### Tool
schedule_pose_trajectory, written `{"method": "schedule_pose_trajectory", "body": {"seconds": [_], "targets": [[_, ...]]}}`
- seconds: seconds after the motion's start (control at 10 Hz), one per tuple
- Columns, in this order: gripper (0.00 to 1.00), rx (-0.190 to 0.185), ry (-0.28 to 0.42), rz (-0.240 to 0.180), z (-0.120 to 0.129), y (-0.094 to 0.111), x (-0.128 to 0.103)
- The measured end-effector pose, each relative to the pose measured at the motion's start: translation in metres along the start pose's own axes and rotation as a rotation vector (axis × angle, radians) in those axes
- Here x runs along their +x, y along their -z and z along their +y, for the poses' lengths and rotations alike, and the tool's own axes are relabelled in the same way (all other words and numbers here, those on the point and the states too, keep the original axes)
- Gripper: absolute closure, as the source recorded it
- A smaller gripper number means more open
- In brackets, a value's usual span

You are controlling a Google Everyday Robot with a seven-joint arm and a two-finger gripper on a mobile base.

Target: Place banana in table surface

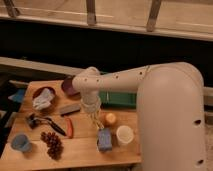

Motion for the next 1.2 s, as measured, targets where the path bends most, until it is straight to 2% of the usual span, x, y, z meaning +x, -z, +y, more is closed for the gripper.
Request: {"method": "schedule_pose_trajectory", "body": {"seconds": [0.3,0.4,0.6,0.9,1.2], "targets": [[0.23,-0.028,-0.018,-0.029,0.002,-0.007,-0.011],[0.2,-0.033,-0.016,-0.04,0.005,-0.007,-0.016],[0.2,-0.038,-0.013,-0.053,0.009,-0.007,-0.02],[0.2,-0.057,-0.016,-0.095,0.012,-0.004,-0.021],[0.2,-0.057,-0.015,-0.096,0.013,-0.004,-0.021]]}}
